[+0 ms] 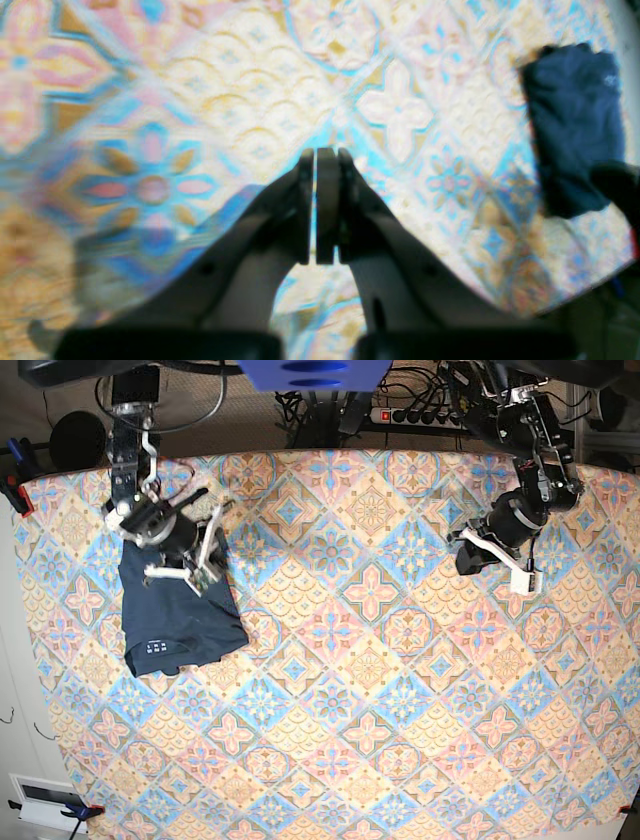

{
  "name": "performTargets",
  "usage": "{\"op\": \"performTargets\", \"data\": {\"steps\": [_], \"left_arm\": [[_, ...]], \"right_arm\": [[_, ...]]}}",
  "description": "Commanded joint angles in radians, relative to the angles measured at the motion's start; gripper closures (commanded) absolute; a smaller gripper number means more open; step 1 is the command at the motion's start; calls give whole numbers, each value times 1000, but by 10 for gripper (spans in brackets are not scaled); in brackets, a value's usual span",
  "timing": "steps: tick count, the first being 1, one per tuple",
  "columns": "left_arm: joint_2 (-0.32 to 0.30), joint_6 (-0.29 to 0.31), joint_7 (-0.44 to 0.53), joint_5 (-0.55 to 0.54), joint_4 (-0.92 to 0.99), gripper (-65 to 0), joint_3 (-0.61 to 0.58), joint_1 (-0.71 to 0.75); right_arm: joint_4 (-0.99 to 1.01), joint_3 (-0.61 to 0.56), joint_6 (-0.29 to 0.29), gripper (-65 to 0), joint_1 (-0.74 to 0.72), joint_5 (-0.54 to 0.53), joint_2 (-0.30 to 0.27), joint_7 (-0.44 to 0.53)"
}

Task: Layout the t-shirt on the table in an organized manner, then fold the t-shirt properly

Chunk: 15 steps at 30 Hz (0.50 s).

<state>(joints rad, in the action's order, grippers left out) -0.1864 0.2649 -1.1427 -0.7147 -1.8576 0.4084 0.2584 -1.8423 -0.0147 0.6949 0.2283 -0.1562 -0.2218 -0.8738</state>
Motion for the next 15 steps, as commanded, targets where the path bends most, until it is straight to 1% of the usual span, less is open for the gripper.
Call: {"op": "performTargets", "data": {"steps": [1, 5, 9, 11, 15], "left_arm": [[-12, 3, 16, -18, -29, 0, 5, -8], [-35, 3, 16, -16, -87, 0, 50, 20], [-46, 4, 14, -16, -132, 0, 113, 55], [-71, 4, 14, -16, -170, 0, 126, 100], [-97, 4, 16, -18, -204, 0, 154, 180]], "right_arm": [[-33, 3, 3, -7, 3, -15, -6, 17], [-73, 11, 3, -7, 53, -15, -6, 23], [-96, 88, 3, -7, 131, -23, -4, 23], [-102, 149, 3, -7, 171, -82, -4, 25], [-102, 275, 3, -7, 217, -257, -4, 17]]}}
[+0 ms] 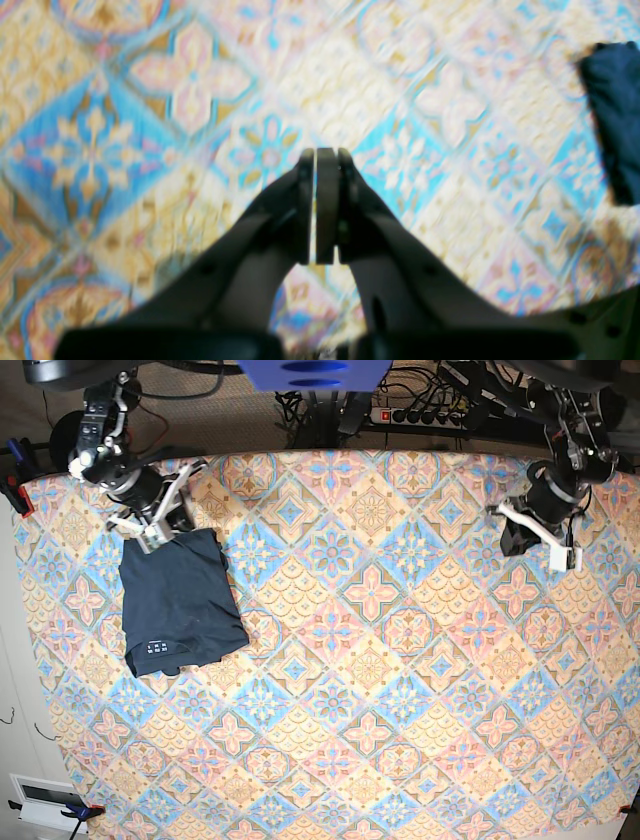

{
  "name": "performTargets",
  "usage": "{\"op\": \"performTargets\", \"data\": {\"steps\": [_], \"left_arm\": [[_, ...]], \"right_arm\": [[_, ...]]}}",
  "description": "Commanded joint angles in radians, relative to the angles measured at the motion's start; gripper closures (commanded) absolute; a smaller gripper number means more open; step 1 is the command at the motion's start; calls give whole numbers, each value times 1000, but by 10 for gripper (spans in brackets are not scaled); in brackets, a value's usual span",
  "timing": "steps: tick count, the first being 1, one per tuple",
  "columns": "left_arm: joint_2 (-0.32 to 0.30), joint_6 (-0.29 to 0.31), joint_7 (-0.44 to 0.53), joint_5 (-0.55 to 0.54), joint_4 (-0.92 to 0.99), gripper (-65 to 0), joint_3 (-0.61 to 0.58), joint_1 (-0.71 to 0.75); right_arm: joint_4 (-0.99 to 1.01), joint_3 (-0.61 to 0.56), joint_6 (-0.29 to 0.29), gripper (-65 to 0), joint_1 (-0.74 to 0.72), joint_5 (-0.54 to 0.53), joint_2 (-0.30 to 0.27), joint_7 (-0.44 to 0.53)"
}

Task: Layout the t-shirt on the table in an organized manner, then fold the t-shirt properly

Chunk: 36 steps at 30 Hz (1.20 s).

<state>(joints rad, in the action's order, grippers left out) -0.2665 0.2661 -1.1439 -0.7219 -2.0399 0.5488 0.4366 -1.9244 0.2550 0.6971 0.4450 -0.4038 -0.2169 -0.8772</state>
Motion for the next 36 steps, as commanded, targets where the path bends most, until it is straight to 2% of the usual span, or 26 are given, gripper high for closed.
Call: {"op": "performTargets", "data": {"steps": [1, 6, 13, 16, 19, 26, 30, 36], "left_arm": [[-18, 3, 18, -11, -23, 0, 23, 23], [-15, 3, 18, -18, -40, 0, 150, 149], [-15, 3, 18, -196, -43, 0, 302, 368], [-12, 3, 18, -226, -43, 0, 324, 463], [28, 3, 18, -229, -43, 0, 324, 532], [115, 3, 18, -206, -26, 0, 320, 626], [143, 3, 18, -109, 17, 0, 310, 604], [148, 3, 41, -3, 180, 0, 179, 555]], "right_arm": [[-22, 30, 1, -7, 1, -45, -9, 20], [-20, 168, 1, -7, 114, -142, -13, 19], [-20, 274, 1, -7, 240, -146, -13, 19], [-17, 310, 1, -6, 295, -148, -13, 19], [-16, 329, 1, -6, 352, -148, -13, 19], [15, 323, 1, -5, 449, -143, -9, 17], [101, 312, 1, -5, 456, -140, -9, 17], [225, 246, 1, 0, 450, -42, -9, 26]]}}
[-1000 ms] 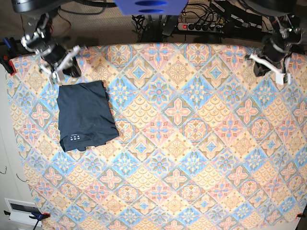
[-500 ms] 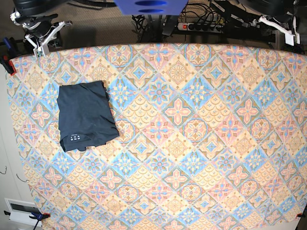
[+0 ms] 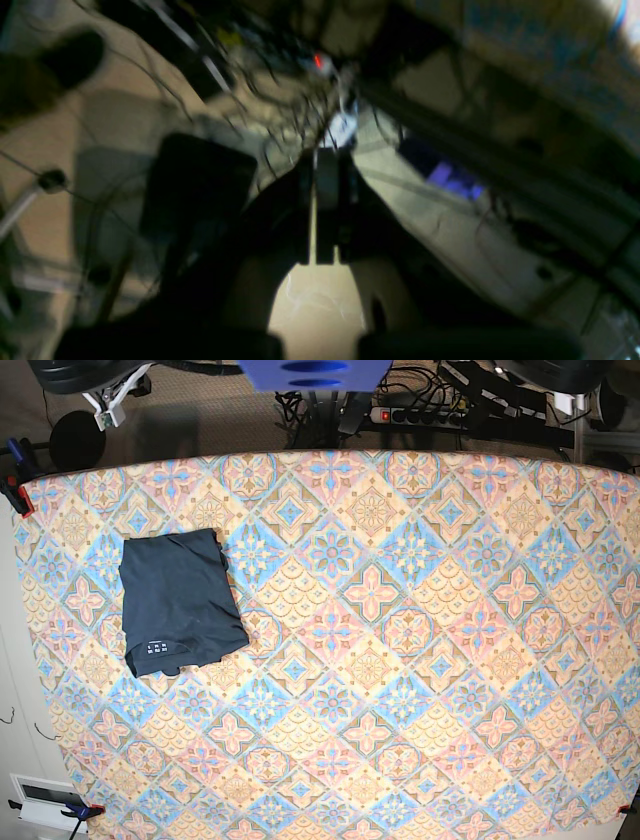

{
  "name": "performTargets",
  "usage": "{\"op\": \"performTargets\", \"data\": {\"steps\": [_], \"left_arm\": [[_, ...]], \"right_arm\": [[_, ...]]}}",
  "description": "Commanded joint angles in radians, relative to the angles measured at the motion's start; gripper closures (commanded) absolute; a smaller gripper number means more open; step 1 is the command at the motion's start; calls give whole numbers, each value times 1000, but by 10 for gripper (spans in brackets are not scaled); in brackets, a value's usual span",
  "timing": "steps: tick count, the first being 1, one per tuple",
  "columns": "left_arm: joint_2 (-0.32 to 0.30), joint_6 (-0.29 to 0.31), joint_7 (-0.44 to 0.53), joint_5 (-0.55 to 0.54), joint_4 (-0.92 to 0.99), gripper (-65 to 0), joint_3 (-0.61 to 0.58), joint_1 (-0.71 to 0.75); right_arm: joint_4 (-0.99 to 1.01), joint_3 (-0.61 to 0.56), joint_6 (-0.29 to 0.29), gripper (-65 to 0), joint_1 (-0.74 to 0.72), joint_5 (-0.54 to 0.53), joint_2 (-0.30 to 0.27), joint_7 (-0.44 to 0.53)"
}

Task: Layout the t-shirt on the table in an organized manner, then fold the t-shirt properly

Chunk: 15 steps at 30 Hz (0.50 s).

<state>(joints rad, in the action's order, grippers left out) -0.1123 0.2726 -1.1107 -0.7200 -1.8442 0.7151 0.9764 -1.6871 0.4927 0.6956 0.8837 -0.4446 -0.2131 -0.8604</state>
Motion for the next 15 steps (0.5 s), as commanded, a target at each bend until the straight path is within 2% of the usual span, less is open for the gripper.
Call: {"op": "performTargets", "data": {"steps": [1, 6, 10, 15], "left_arm": [[-7, -3, 36, 12, 16, 0, -10, 9], [-30, -3, 234, 96, 160, 0, -185, -32], [-36, -3, 353, 208, 311, 0, -297, -107], [-36, -3, 513, 320, 556, 0, -406, -224]], "right_arm": [[8, 8, 3, 0, 12, 16, -13, 10], [120, -1, 3, 0, 5, 96, -13, 11], [200, -25, 3, 0, -136, 114, -13, 11], [419, -32, 3, 0, -248, 120, -13, 17]]}}
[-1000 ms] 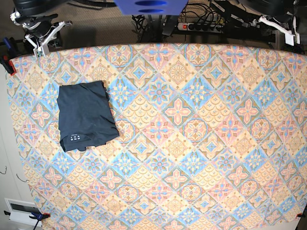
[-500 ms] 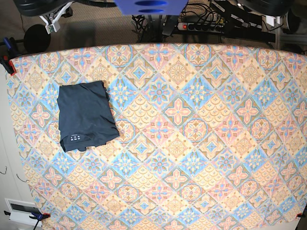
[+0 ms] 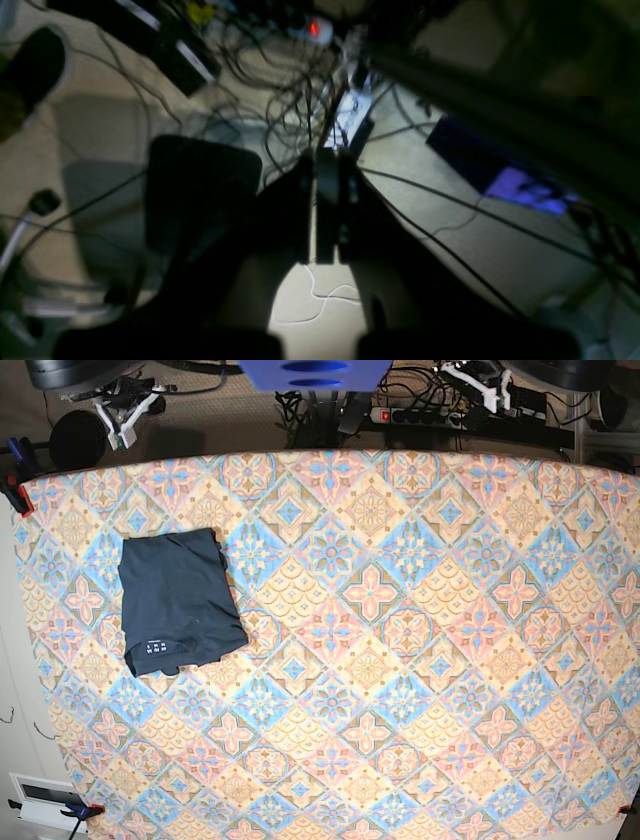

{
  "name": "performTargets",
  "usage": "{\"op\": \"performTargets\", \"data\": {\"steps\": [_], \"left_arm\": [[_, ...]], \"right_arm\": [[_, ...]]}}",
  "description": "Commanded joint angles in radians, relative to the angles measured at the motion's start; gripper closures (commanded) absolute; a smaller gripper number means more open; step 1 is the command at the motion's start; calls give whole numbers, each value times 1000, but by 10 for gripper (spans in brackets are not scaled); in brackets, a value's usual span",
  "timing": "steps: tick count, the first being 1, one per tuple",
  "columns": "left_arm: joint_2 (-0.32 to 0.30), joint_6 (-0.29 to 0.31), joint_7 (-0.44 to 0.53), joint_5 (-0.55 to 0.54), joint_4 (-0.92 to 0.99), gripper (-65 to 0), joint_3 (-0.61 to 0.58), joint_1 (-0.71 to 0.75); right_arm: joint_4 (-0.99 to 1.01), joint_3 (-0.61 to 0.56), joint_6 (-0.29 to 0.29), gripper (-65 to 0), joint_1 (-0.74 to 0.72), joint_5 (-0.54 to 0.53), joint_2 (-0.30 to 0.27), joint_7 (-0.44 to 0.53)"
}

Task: Layout the t-shirt on the table in an organized manner, then fold the t-shirt properly

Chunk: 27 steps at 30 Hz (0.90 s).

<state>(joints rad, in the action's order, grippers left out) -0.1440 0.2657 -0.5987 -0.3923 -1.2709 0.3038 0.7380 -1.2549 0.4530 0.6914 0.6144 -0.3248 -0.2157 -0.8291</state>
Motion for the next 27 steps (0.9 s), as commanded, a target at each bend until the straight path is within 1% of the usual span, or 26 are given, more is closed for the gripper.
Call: {"op": "performTargets", "data": {"steps": [1, 5, 7, 10, 12, 14, 17, 20, 22, 24, 27], "left_arm": [[-4, 4, 36, 11, 27, 0, -13, -5], [-4, 4, 107, 63, 145, 0, -102, -79], [-4, 4, 130, 89, 191, 0, -147, -108], [-4, 2, 193, 102, 288, 0, -196, -159], [-4, 1, 225, 105, 360, 0, -236, -202], [-4, -1, 265, 117, 423, 0, -260, -235], [1, -1, 339, 135, 515, 0, -306, -274], [4, -1, 406, 157, 626, 0, -374, -329], [10, -1, 475, 154, 689, 0, -407, -347], [27, -1, 537, 160, 730, 0, -429, -372], [39, -3, 595, 158, 796, 0, -430, -395]], "right_arm": [[34, 8, 7, 0, 2, 0, -11, 1], [186, -12, 7, 0, -35, 6, -12, 101], [260, -61, 7, 0, -89, 52, -12, 152], [403, -110, 7, 0, -152, 152, -12, 284], [505, -113, 7, 0, -178, 174, -12, 371], [587, -115, 7, 0, -212, 180, -12, 436], [674, -115, 7, 0, -255, 209, -12, 494], [735, -115, 7, 0, -294, 270, -12, 543], [762, -115, 7, 0, -310, 295, -12, 578], [775, -115, 7, 0, -325, 303, -12, 587], [797, -115, 7, 0, -362, 303, -12, 586]]}}
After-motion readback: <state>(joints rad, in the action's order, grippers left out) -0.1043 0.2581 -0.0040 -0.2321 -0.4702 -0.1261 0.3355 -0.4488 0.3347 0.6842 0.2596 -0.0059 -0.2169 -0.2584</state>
